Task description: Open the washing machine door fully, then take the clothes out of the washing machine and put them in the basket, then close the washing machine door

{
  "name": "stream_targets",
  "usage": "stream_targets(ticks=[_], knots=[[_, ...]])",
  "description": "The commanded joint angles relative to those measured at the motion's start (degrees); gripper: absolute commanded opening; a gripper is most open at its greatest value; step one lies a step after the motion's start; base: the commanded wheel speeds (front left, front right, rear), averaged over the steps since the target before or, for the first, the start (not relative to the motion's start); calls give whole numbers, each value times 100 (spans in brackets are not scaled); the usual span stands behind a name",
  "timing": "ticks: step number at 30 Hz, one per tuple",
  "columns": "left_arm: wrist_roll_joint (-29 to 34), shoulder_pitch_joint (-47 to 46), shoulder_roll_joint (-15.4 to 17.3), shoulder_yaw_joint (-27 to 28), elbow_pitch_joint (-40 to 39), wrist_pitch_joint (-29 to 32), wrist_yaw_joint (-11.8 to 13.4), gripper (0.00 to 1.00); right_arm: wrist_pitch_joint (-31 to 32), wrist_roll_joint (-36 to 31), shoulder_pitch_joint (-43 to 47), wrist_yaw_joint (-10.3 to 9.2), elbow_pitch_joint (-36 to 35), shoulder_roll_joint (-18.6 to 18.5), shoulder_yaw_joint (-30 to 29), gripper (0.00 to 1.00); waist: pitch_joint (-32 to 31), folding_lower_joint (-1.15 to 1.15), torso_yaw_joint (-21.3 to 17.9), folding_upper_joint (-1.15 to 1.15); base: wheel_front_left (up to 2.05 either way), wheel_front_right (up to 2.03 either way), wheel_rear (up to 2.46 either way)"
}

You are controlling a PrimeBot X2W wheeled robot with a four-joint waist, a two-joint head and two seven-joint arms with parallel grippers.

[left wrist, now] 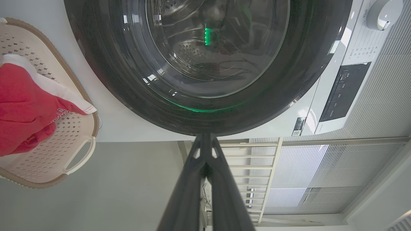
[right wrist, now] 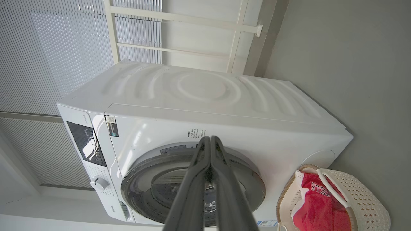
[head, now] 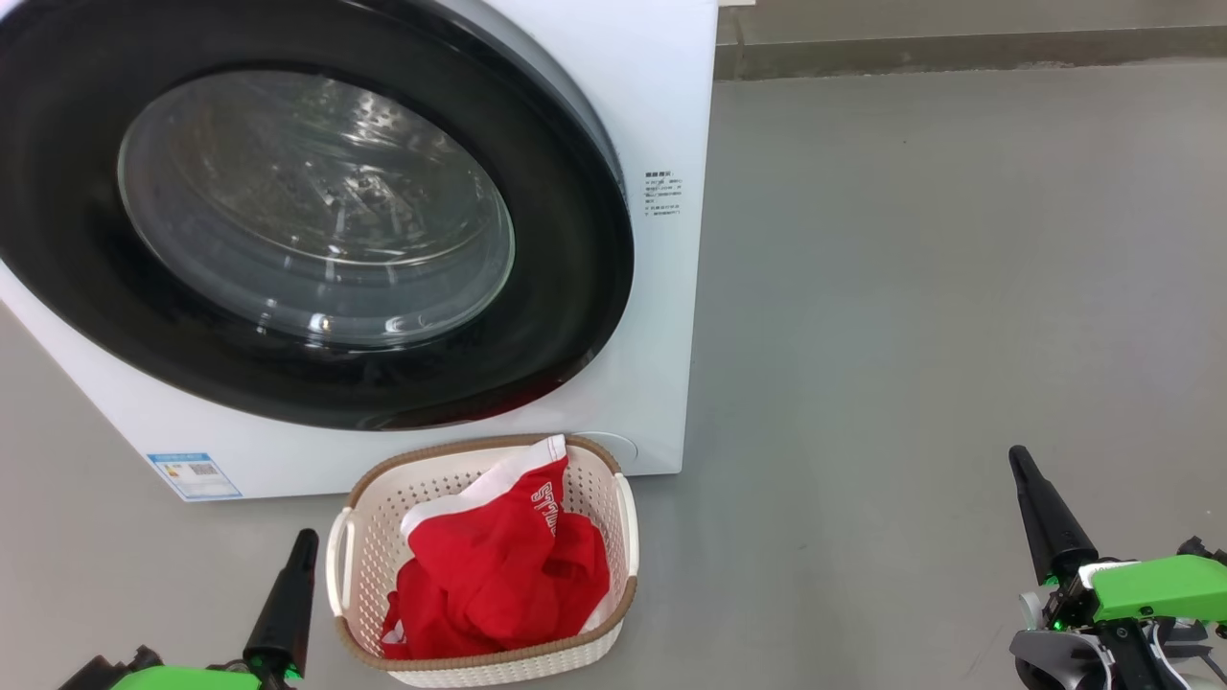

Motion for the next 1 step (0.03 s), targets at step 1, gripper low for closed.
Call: stream_targets(ticks=[1], knots=[[-30, -239, 55, 214, -144, 26, -39, 0, 37, -7, -240, 3, -167, -33, 82, 0, 0, 0, 0, 0, 0, 0, 0]])
